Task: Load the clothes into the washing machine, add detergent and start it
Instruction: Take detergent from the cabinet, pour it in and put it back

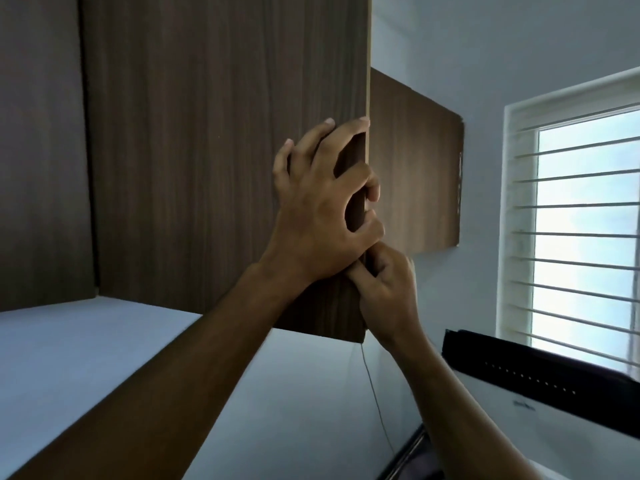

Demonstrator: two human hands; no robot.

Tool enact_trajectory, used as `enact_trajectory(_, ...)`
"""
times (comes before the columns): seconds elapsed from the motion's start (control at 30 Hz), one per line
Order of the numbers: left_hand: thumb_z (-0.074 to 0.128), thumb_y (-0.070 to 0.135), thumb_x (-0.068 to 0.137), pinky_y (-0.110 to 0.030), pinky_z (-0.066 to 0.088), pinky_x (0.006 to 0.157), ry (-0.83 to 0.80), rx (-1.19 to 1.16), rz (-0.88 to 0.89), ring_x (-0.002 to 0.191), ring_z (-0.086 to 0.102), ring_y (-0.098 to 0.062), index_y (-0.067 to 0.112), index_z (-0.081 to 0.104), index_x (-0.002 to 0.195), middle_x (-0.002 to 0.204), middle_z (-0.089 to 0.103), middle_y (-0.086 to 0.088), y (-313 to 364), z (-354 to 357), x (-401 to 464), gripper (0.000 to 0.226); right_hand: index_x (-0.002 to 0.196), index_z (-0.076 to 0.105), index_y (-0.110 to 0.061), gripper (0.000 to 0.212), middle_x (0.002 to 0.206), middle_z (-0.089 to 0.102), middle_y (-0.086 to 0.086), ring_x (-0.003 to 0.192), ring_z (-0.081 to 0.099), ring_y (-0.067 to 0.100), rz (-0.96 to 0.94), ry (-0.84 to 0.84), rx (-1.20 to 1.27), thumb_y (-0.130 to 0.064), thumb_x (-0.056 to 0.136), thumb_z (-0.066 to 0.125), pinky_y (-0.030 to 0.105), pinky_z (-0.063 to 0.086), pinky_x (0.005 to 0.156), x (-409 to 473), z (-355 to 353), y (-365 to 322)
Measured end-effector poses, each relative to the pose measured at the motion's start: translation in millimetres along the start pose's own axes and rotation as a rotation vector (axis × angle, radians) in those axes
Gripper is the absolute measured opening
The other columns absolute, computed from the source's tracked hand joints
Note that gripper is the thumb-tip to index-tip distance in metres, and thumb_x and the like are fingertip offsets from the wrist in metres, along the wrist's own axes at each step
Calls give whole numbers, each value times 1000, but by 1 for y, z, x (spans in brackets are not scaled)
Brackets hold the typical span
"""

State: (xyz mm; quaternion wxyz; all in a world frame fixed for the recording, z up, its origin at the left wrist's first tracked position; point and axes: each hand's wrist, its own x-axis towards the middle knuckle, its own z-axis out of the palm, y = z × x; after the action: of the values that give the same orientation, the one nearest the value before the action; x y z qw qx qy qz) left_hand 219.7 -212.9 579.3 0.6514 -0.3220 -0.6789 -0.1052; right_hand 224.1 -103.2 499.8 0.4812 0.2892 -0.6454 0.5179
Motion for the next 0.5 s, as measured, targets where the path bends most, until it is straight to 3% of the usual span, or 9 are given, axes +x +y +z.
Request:
enact_trajectory(0.13, 60, 41, 78, -63, 18, 112, 93, -188, 13, 147, 23, -24, 26, 66, 108, 154, 37, -2, -1, -54, -10, 34, 65, 56, -16, 30, 56, 55, 0, 48, 51, 19, -66, 58, -20, -39, 84, 57, 43, 45, 46, -23, 18, -50)
enact_trajectory(0.27, 56, 42, 85, -61, 24, 111, 155, -309, -22, 148, 25, -25, 22, 49, 137, 156, 35, -10, -8, -93, -27, 56, 64, 56, -13, 27, 54, 50, -4, 48, 47, 13, -92, 56, 97, -31, 83, 60, 29, 42, 45, -41, 36, -88)
enact_trajectory(0.4, 47, 35, 90, -55, 33, 108, 266, -365, -102, 140, 37, -24, 9, 43, 142, 151, 39, -12, -8, -130, -44, 58, 67, 56, -15, 19, 56, 50, -8, 51, 47, 7, -113, -51, 253, -26, 82, 59, 19, 41, 52, -55, 58, -121)
enact_trajectory(0.5, 40, 27, 95, -54, 41, 102, 360, -440, -213, 130, 45, -24, 4, 42, 142, 143, 45, -10, -14, -146, -59, 53, 74, 62, -9, 19, 59, 56, -8, 53, 55, 11, -100, -135, 340, -27, 82, 61, 21, 47, 53, -58, 71, -138)
